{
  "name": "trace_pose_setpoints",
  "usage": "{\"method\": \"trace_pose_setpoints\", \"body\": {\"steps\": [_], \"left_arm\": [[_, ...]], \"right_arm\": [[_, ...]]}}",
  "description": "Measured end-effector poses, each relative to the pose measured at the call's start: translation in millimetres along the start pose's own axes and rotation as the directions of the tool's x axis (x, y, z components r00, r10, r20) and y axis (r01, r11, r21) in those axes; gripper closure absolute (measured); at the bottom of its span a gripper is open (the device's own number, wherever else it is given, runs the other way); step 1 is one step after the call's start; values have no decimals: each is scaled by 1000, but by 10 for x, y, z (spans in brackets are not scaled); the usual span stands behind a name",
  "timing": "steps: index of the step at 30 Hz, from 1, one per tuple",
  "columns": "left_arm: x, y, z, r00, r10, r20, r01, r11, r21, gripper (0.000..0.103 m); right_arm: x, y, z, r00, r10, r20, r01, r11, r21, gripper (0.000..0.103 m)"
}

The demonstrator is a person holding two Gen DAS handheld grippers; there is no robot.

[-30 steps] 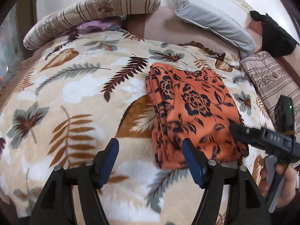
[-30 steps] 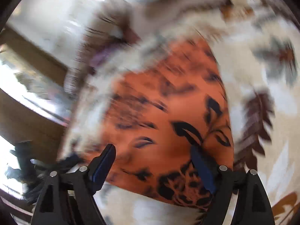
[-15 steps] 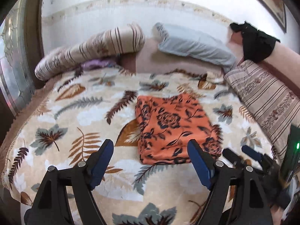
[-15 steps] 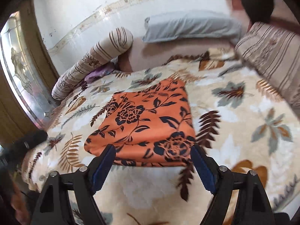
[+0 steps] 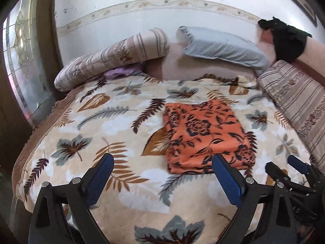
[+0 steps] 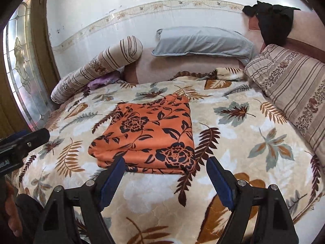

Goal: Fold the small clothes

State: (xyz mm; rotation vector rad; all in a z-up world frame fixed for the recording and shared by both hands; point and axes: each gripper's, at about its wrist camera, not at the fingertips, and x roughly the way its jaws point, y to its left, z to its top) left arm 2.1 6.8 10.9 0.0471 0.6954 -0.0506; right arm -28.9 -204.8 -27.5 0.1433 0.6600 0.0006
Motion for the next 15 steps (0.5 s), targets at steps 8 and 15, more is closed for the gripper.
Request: {"method": "trace_pose_setpoints", "body": {"steps": [8, 15], "left_arm": [[71, 59, -10, 999, 12, -31, -12, 1000, -22, 6], [72, 92, -1, 1000, 4, -23, -5, 999, -47, 6]], "right_arm": [[15, 125, 37, 1000, -26, -17, 25, 999, -47, 4], [-12, 116, 68, 999, -33, -12, 33, 998, -54, 3]]}}
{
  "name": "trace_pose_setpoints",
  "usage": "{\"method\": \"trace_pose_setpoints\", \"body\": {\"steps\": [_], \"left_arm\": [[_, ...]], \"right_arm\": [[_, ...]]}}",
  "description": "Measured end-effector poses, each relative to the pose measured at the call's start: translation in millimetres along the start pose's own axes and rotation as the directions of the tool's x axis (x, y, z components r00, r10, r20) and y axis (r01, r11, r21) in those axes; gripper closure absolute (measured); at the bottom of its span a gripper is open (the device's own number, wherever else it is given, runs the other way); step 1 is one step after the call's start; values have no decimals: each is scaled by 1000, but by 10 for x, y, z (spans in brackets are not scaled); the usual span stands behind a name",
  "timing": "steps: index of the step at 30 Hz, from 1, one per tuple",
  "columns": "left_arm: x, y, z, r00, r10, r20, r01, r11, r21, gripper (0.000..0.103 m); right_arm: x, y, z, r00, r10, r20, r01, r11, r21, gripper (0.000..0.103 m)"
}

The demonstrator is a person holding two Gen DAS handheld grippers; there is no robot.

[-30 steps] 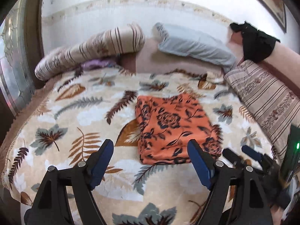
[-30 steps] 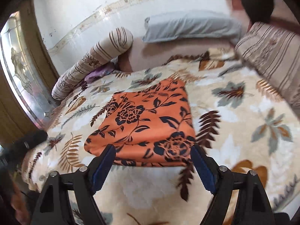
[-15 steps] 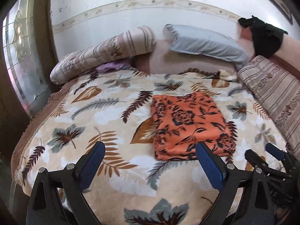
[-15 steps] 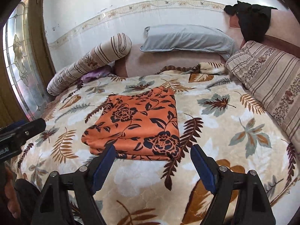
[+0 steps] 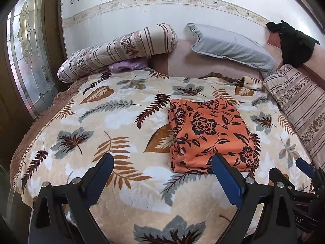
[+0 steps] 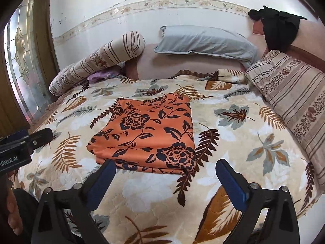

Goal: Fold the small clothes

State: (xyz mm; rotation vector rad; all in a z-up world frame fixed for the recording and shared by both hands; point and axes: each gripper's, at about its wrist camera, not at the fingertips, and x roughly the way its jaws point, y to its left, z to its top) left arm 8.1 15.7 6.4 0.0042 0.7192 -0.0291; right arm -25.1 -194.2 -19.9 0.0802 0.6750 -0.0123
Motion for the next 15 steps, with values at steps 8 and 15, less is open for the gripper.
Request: {"method": "trace_pose_setpoints", "body": {"steps": [8, 15], "left_arm": [[40, 24, -5, 1000, 12, -10, -12, 1000, -7, 6], [34, 11, 17, 1000, 13, 3, -13, 1000, -11, 6]], "right_arm": [[44, -28, 1, 1000, -9, -13, 9, 1000, 14, 3], [65, -39, 24, 1000, -20, -16, 20, 1000, 11, 3]]}}
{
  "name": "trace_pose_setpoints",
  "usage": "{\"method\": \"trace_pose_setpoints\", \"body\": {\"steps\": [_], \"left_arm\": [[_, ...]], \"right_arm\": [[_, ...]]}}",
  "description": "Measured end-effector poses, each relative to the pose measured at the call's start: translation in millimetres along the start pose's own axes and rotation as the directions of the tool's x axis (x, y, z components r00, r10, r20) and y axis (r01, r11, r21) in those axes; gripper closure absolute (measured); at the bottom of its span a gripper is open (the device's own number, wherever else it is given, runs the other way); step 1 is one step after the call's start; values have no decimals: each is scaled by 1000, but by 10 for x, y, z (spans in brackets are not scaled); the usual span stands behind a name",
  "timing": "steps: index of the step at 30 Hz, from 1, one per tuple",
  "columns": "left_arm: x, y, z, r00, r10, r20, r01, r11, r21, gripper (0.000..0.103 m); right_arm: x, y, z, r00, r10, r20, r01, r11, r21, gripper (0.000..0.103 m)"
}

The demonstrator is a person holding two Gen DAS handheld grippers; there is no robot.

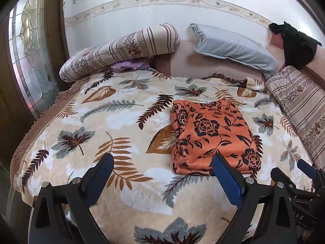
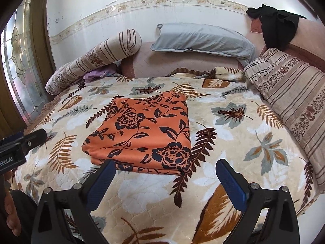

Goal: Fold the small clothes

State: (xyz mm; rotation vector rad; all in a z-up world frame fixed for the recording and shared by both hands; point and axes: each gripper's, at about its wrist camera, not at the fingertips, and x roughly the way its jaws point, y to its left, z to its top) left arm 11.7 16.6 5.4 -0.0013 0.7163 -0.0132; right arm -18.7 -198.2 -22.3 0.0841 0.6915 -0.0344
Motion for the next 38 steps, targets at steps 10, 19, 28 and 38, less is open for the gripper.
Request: {"method": "trace_pose_setpoints", "body": {"steps": [10, 19, 28, 38], "left_arm": [[31, -116, 60, 1000, 14, -17, -14, 1000, 21, 6], [42, -103, 116, 999, -34, -26, 34, 999, 7, 6], [119, -119, 140, 999, -26, -31, 27, 1000, 16, 6], [208, -189, 200, 999, -18, -37, 19, 999, 37, 6]], "right_arm": [[-4, -19, 6, 1000, -5, -2, 5, 1000, 3, 3], [37, 9, 34, 1000, -3, -13, 3, 1000, -18, 3], [78, -24, 59, 1000, -8, -18, 8, 1000, -21, 3], [139, -89, 99, 1000, -12, -22, 12, 1000, -25, 3]]}}
